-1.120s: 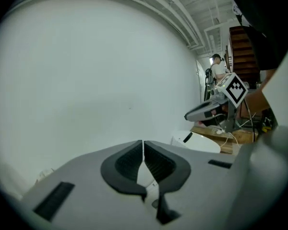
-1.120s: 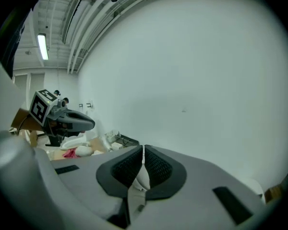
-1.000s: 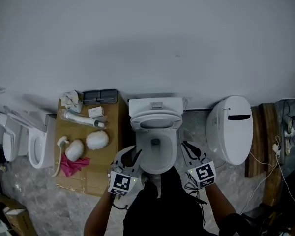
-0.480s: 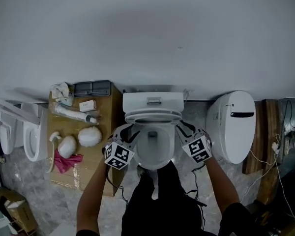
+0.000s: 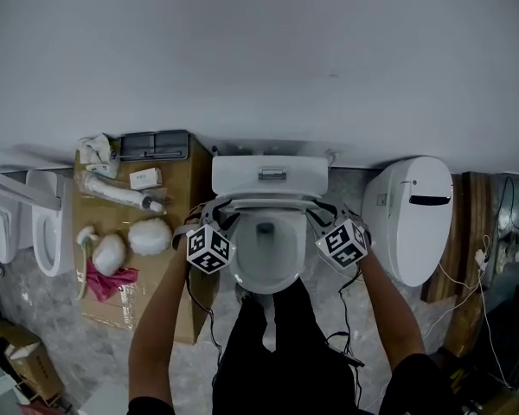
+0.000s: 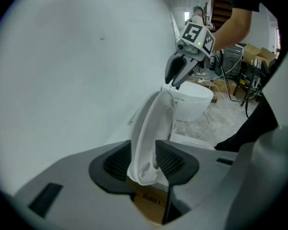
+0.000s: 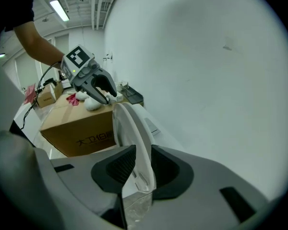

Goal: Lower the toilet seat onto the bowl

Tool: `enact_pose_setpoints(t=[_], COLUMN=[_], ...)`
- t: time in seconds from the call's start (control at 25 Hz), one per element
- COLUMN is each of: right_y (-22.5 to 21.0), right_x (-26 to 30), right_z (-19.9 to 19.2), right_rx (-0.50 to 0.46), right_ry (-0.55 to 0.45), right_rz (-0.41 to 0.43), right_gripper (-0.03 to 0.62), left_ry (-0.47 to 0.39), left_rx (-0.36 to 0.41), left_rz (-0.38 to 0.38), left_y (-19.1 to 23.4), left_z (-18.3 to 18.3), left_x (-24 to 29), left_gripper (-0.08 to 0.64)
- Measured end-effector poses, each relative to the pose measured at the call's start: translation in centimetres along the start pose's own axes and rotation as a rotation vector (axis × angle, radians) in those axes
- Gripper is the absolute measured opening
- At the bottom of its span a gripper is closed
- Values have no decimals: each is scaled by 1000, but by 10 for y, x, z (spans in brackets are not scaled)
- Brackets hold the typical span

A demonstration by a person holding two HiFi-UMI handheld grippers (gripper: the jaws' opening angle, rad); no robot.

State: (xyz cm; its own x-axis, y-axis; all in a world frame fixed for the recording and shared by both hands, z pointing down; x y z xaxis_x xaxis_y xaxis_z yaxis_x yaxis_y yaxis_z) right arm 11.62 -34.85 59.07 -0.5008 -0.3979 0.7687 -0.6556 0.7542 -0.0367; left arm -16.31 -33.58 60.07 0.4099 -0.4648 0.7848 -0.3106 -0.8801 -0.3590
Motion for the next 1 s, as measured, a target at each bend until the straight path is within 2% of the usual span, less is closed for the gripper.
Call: enact_pose_setpoints(t=[0.24,0.36,0.44,0.52,0.72,1.0], right_y=[-7,-9,-9,-10,-3,22], right_x=[19,30,33,31,25,13], right_z=[-8,-13,-15,-17,-23,-43], right_rx=[-53,-72,-77,-80,-104,-138], right_ry=[65,87,88,77,85,112], right_rz=[30,32,33,30,58,133], right_gripper=[117,115,110,78,72,72], left_ry=[17,19,16,15,35,1], left_rx=[29,42,32,22,62,101], left_rz=[-92,-88,-70,-68,-105,-151], left_y=[3,2,4,5,-2,-35], left_z=[-3,-3,-4,-5,-5,-13], left_x=[23,28,29,28,27,10], left_gripper=[163,152,117,84,64,61])
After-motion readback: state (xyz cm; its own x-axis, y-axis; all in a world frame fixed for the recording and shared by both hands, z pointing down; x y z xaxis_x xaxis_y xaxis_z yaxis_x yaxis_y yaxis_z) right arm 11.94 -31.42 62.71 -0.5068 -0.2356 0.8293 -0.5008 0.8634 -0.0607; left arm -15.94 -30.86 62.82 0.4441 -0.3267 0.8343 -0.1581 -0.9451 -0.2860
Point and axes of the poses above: the fingertips, and each gripper's own axes: x forward along the fingers, y to its left, z out of its top, the point moved 10 cm from there along -x, backward along the fingers, and after that the axes turned 13 degrees about x, right-handed, at the moved point
